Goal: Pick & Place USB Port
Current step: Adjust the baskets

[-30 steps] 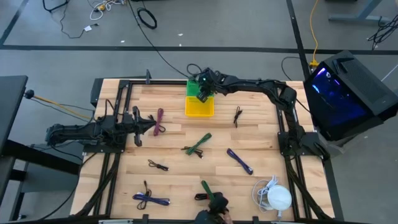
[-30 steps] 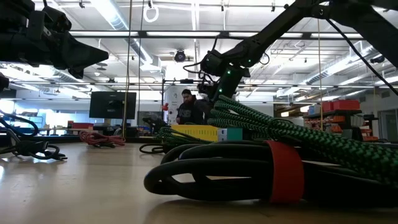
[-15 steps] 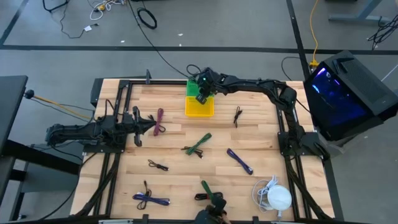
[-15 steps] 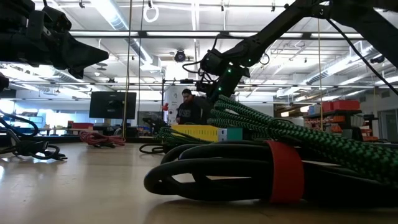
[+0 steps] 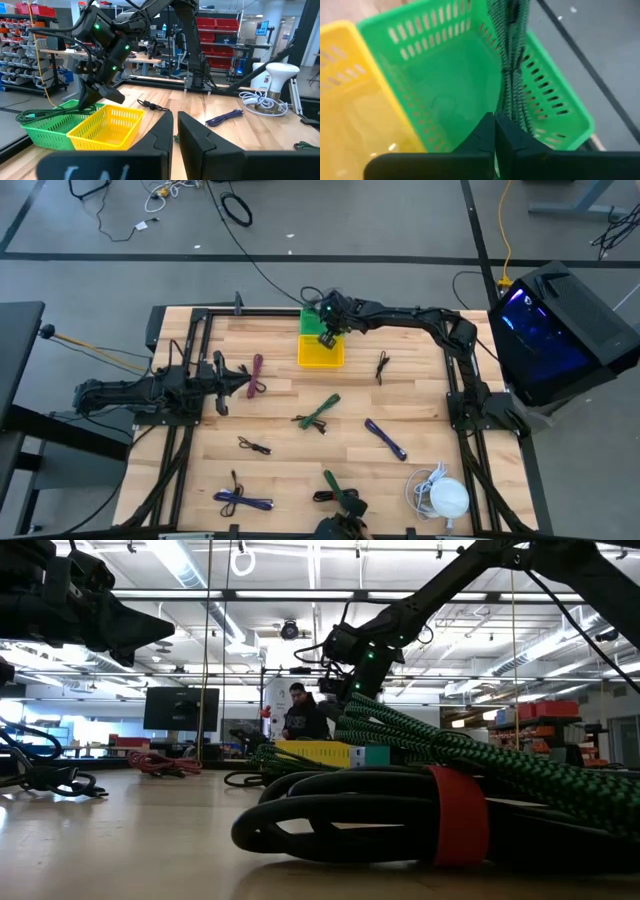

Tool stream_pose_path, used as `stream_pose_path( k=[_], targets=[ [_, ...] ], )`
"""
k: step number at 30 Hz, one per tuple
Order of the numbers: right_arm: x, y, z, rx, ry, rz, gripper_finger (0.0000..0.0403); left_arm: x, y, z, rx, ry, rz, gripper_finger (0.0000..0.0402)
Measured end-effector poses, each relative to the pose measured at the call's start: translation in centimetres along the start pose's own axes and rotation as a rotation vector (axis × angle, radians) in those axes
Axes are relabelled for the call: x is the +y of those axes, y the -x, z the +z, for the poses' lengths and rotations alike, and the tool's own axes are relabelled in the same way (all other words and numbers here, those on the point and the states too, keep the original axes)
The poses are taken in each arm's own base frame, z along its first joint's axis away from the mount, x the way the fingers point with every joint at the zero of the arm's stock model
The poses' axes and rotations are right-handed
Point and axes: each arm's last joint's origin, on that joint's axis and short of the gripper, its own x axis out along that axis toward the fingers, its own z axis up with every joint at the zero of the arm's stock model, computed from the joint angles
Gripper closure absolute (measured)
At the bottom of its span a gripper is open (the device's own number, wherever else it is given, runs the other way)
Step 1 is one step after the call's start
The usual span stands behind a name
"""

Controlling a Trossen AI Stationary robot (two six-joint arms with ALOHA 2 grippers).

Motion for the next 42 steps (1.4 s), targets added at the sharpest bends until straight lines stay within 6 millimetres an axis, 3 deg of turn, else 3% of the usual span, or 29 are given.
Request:
stream_pose_path(
  k=[5, 14, 20, 31, 35, 42],
  targets=[
    [-0.4, 0.0, 1.1, -0.116, -0.034, 0.103, 0.0376, 0.0, 0.0, 0.0, 0.000, 0.000, 0.000, 0.0372],
    [-0.8, -0.4, 1.2, -0.137, -0.110, 0.176, 0.0272, 0.0, 0.0, 0.0, 0.000, -0.003, 0.001, 0.0371],
    [-0.9, -0.5, 1.0, -0.122, -0.136, 0.300, 0.0239, 0.0, 0.0, 0.0, 0.002, 0.000, -0.001, 0.0372],
    [1.8, 0.1, -0.1, 0.006, -0.056, 0.428, 0.0229, 0.0, 0.0, 0.0, 0.004, -0.002, 0.000, 0.0371],
    [3.1, 1.8, 0.3, -0.002, 0.016, 0.439, 0.0230, 0.0, 0.0, -0.1, 0.005, -0.004, 0.000, 0.0371],
    [2.3, 5.0, 1.6, -0.081, 0.021, 0.304, 0.0237, 0.0, 0.0, -0.1, 0.006, 0.000, 0.000, 0.0372]
  ],
)
